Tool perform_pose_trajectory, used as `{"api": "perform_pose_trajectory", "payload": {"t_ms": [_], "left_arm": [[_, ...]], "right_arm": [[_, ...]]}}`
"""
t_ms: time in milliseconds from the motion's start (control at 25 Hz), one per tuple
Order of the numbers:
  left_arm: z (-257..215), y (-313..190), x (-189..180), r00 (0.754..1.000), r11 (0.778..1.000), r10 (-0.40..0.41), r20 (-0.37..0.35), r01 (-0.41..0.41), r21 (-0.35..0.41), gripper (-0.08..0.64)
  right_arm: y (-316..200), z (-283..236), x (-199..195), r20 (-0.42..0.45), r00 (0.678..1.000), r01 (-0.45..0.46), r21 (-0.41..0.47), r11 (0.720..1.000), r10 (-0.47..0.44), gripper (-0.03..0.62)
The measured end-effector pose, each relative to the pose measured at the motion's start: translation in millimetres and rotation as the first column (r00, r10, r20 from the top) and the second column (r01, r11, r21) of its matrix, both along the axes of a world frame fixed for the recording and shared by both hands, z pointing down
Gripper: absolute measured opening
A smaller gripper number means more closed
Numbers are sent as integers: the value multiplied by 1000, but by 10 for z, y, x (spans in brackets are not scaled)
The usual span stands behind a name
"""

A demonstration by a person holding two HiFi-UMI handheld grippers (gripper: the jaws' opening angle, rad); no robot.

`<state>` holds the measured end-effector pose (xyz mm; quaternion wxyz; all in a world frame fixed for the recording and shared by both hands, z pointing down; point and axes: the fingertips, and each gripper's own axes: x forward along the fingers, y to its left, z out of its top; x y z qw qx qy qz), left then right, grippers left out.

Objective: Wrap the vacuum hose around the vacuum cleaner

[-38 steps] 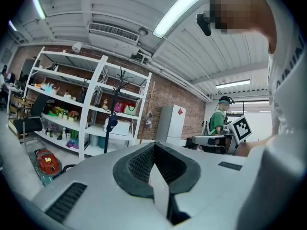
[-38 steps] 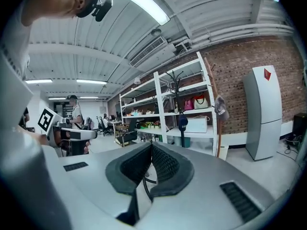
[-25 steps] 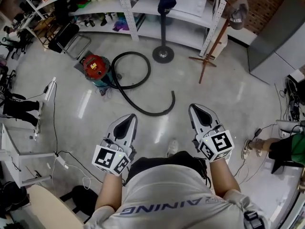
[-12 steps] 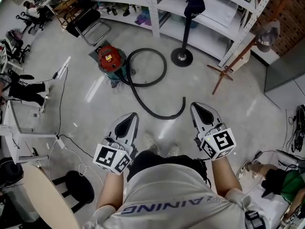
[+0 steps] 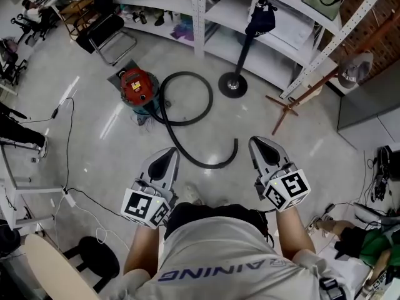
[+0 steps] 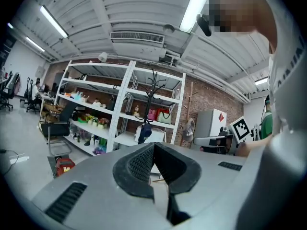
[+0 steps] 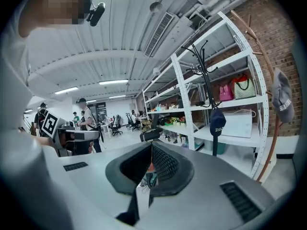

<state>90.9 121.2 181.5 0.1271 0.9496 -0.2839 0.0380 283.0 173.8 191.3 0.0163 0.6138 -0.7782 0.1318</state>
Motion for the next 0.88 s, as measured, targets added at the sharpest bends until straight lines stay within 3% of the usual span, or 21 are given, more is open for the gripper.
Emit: {"api": "perform_pose_trajectory", "payload": {"t_ms": [240,560,880], "left_arm": [[186,-598,12,999,1000,30,17,-29,-6,17],[660,-1216,291,997,999,-49,57,49,-13,17],[1596,-1577,432,984,987,-141,110,149,-68,17]], "right_arm": [[-530,124,-56,78,997,-17,3,1000,16,11],[-1253,533,230,6,999,45,-4,999,-45,11],[-1683,1519,581,-45,987,149,-71,986,-152,11]]}}
